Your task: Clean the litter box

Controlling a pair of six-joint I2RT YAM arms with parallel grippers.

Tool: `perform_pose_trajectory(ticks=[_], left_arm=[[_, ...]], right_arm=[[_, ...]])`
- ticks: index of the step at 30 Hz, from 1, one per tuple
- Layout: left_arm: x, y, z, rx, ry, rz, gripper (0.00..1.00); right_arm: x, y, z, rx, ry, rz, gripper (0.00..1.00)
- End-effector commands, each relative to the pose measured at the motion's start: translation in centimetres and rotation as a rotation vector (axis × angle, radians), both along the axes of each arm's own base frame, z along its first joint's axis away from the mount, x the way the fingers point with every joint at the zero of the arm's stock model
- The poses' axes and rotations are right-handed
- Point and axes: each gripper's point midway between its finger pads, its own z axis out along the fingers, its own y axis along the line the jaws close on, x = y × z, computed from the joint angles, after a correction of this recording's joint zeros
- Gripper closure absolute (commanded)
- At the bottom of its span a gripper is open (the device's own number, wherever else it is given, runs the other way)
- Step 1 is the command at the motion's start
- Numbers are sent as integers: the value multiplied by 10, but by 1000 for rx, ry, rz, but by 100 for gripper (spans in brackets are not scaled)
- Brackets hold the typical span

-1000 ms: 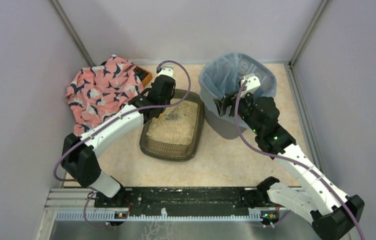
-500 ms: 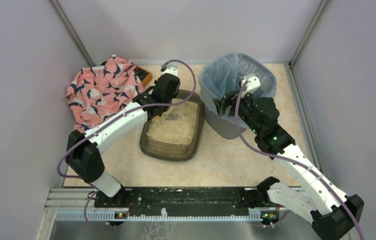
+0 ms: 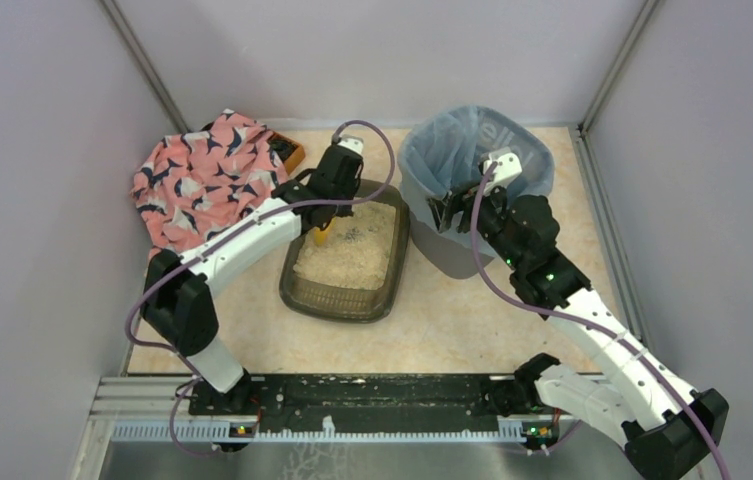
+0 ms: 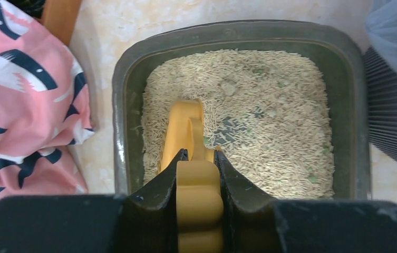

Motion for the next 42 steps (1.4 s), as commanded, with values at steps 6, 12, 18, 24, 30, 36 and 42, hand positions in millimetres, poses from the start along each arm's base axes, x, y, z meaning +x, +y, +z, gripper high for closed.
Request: perform_pose_trajectory(ticks=[6,12,18,24,30,36,42], left_arm=[[-11,-34,6,-208,151,-56,100],[-10,-33,-5,-307,228,-75,100],[-6,2,-17,-448,305,-37,100],[-9,26,-15,-543,292,-19,100],[-17,33,-50,-636,368,-19,100],[-17,20,-84,-722,497,-48,100],[-15,21,-101,-728,530,-30,100]], right_arm=[[-3,3,-23,-19,63,8,24],[-2,0,-28,-27,70,-6,24],[0,-4,-31,-32,68,-28,24],[4,2,-34,-37,76,-12,24],[7,5,-49,-53,112,-9,24],[11,7,-50,-49,104,-13,24],[9,5,-46,-49,96,-12,24]])
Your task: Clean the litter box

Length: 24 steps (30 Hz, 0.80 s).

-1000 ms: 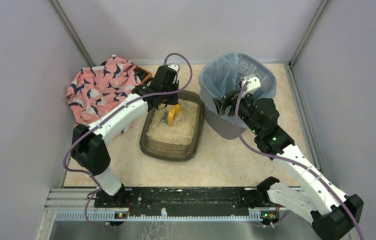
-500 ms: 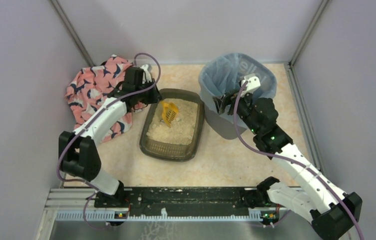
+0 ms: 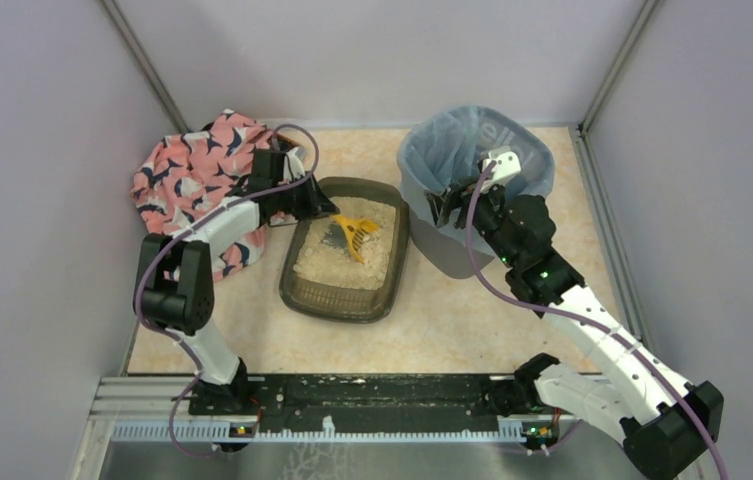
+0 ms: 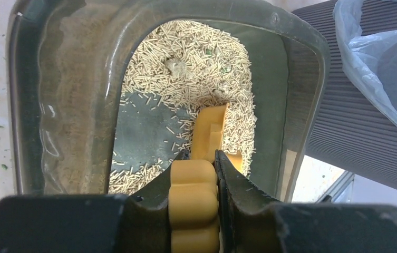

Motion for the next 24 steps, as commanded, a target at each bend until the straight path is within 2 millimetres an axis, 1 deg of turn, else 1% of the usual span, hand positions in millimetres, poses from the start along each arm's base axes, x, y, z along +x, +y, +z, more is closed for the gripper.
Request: perform_pose_trajectory(ticks=[1,3,7,10,13,16,19,20,22,24], left_arm=[[-32,-1,-39,12,141,-52,100],[-33,7,-38,-29,146,-37,100],[-35,23,-17,-199,127,-26,100],[-35,38,-10,-230,108,10,100],[-37,47,-2,-245,85,40,100],[-40,51,9,-277,65,51,100],[-38,55,22,-314,28,53,100],[-38,53,28,-329,11,45,100],[-36,59,42,-371,-22,40,100],[-36,58,57,-410,-53,26,100]], right_arm=[[-4,4,-42,-59,118,21,24],[-5,6,-39,-53,111,32,24],[-5,7,-40,-52,114,37,24],[-4,9,-44,-54,123,42,24],[-4,11,-43,-47,125,50,25],[-4,11,-39,-40,120,51,25],[-5,11,-35,-38,112,52,25],[-6,10,-33,-39,109,52,25],[-7,8,-30,-43,99,50,25],[-7,5,-26,-45,86,40,25]])
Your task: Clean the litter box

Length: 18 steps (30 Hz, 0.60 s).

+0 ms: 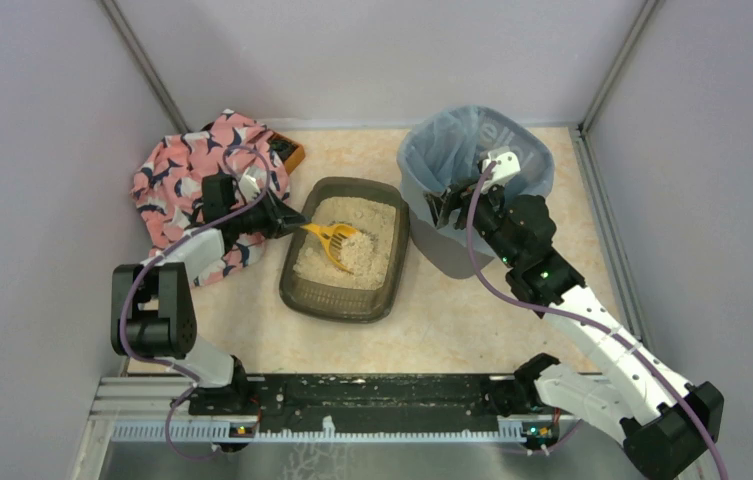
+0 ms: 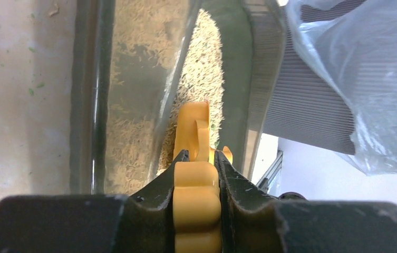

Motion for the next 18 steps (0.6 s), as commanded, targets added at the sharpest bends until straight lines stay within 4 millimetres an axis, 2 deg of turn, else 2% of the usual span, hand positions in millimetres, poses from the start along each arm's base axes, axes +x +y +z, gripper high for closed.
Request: perform_pose_trajectory(ticks=[1,3,6,9,12,17,18], left_arm=[[3,-3,52,-108,-144,-36,100],[6,-1,60,-94,-168,-32,100],[15,10,46,-59,-152,9,100],[9,15,37,-197,-103,10,100],[4,13,26,-248,-91,36,100],[-1,3,36,-308,-112,20,100],[-1,8,37,-297,-122,23,100]], right_arm=[[-6,1,-23,-51,74,17,25],[-6,0,-18,-48,62,10,25],[-6,-2,-16,-45,56,5,25],[-9,-3,-23,-59,79,6,25],[-10,-5,-23,-58,76,3,25],[-10,-4,-24,-62,77,7,25],[-10,-4,-23,-63,78,7,25]])
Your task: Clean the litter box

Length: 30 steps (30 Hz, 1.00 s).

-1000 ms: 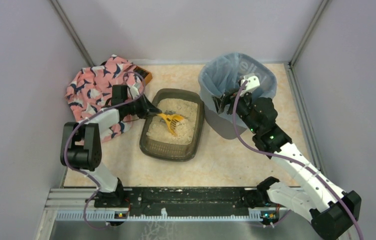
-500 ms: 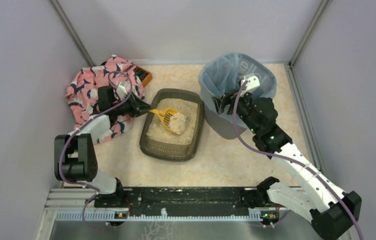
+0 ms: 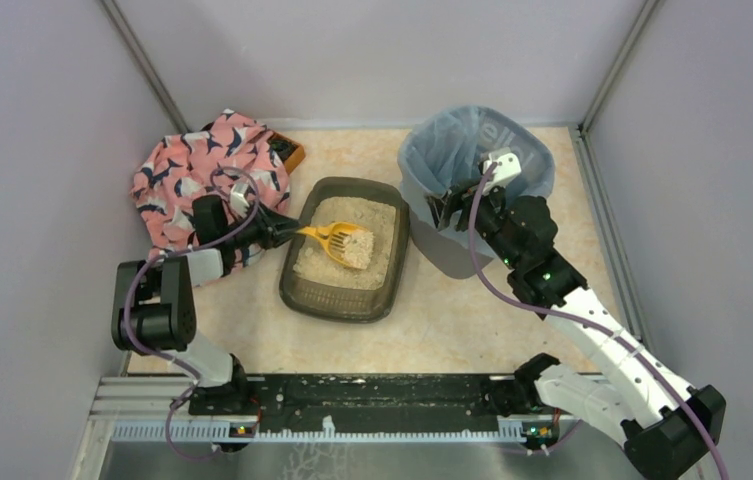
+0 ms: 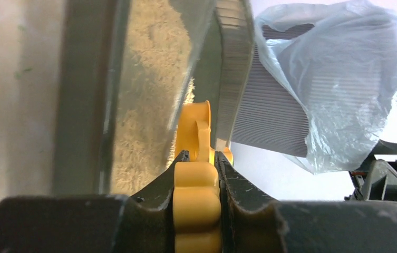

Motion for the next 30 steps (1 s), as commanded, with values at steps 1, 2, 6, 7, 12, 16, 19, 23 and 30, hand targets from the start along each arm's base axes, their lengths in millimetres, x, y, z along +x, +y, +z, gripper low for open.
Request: perform_pose_trajectory(ticks=[1,2,6,7,12,16,19,23,30], left_arm=[[8,1,38,-30,-144,-32,100],[10,5,37,-6,-138,-24,100],[1,-1,46,-82,-160,-34,100],[1,2,44,-90,-156,-26,100],[-12,-2,39,-236,-147,-20,100],[-20,-3,51,-358,-212,-16,100],[-21,-3,56,-416,-210,-6,100],[-20,-2,55,-398,-207,5,100],[-15,-9,52,-391,-216,-10,100]], right_arm=[[-5,-1,-25,-63,79,8,25],[-5,-1,-24,-62,77,11,25],[-7,-2,-25,-64,77,5,25],[-6,-3,-24,-64,77,2,25],[-8,-2,-23,-63,76,13,25],[-8,0,-23,-60,72,22,25],[-7,2,-24,-63,77,28,25],[-6,2,-24,-65,80,28,25],[-6,1,-28,-70,87,21,25]])
